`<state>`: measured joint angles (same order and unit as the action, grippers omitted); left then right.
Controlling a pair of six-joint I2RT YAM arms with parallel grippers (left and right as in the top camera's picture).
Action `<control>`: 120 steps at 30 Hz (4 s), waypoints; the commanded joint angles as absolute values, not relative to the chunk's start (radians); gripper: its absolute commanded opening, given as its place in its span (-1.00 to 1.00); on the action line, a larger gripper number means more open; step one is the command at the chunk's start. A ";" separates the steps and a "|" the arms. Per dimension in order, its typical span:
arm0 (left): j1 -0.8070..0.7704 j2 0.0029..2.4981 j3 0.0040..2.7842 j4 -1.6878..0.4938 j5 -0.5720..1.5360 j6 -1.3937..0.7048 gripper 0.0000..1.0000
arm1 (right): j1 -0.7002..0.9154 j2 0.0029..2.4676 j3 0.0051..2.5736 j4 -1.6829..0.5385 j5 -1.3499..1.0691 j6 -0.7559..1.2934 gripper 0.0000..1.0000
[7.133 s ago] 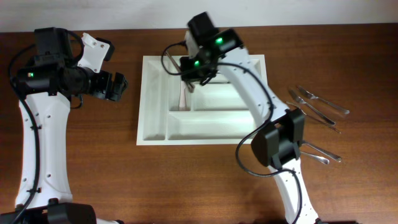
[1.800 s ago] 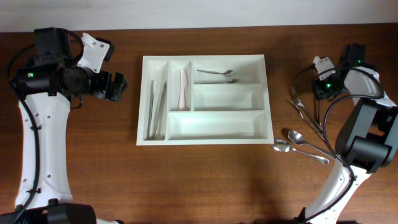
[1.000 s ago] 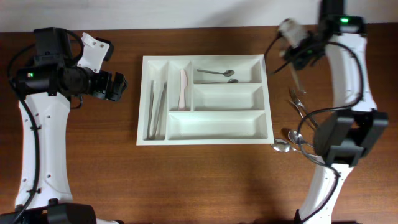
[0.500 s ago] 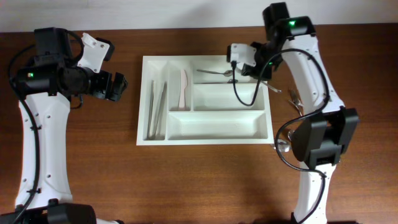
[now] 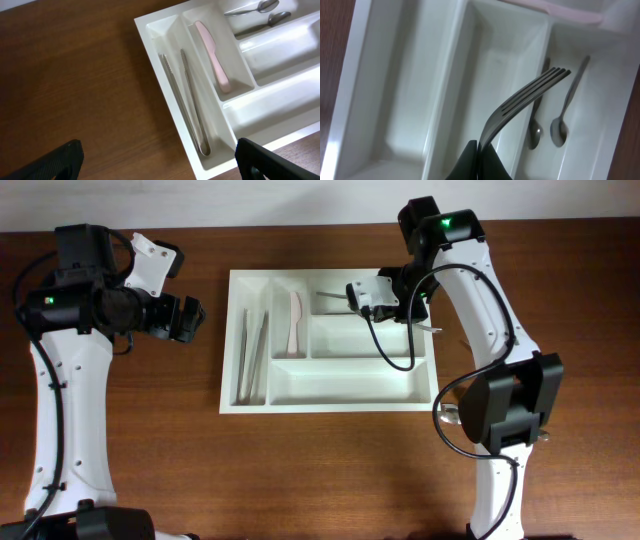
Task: Pack container
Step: 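Carry the fork over the tray's middle compartment, then release the fork into the middle compartment and withdraw the right gripper, then move the right gripper back over the remaining silver fork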
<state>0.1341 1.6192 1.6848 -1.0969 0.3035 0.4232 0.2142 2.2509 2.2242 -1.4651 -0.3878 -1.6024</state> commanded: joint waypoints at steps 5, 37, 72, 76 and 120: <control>0.134 1.593 1.689 -1.097 0.315 0.436 0.98 | 0.238 2.331 2.199 -1.474 -0.420 -1.766 -0.92; 0.134 1.593 1.689 -1.097 0.315 0.436 0.98 | 0.256 2.243 2.258 -1.328 -0.284 -1.414 0.97; 0.134 1.593 1.689 -1.097 0.315 0.436 0.98 | -0.364 2.140 2.107 -1.290 -0.104 -0.439 0.97; 0.134 1.593 1.689 -1.097 0.315 0.436 0.98 | -0.355 2.140 1.961 -1.201 -0.104 -0.479 0.98; 0.134 1.593 1.689 -1.097 0.315 0.436 0.98 | -0.265 2.137 1.686 -1.016 -0.146 -0.595 0.19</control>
<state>0.1341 1.6176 1.6848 -1.0969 0.3035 0.4236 -0.2592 2.1494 1.5978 -0.9726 -0.1234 -0.6014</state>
